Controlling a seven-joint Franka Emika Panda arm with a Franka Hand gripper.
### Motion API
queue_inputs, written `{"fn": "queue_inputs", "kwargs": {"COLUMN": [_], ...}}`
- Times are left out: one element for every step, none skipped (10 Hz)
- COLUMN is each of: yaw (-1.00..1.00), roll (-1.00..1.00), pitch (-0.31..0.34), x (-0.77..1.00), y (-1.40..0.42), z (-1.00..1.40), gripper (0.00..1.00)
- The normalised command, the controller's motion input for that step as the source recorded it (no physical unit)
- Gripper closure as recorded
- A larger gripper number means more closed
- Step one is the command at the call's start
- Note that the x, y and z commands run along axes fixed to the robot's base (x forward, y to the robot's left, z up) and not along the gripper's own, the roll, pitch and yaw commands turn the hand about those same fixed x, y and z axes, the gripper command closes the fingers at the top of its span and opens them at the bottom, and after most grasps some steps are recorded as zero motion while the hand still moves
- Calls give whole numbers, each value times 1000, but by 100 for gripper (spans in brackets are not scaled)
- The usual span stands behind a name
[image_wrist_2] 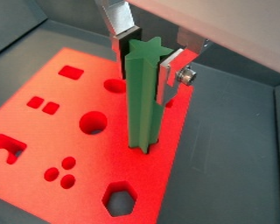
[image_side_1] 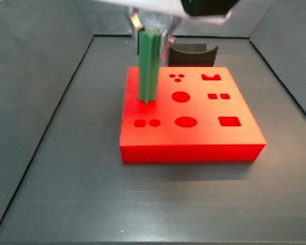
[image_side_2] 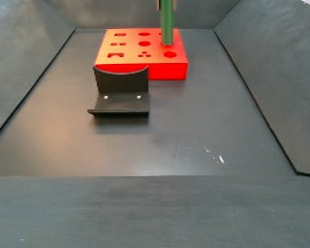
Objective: Insert the star object.
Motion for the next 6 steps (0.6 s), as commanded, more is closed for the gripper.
{"fn": "queue_inputs", "kwargs": {"yaw": [-57, -60, -80, -83, -54, -14], "roll": [24, 129, 207, 193, 137, 61], "pitch": [121, 170, 219, 251, 196, 131], "x": [257, 274, 214, 157, 54, 0], "y": [0, -57, -89, -100, -37, 0], "z": [-483, -449, -423, -483, -383, -226], "gripper": [100, 100, 100, 100, 100, 100]}}
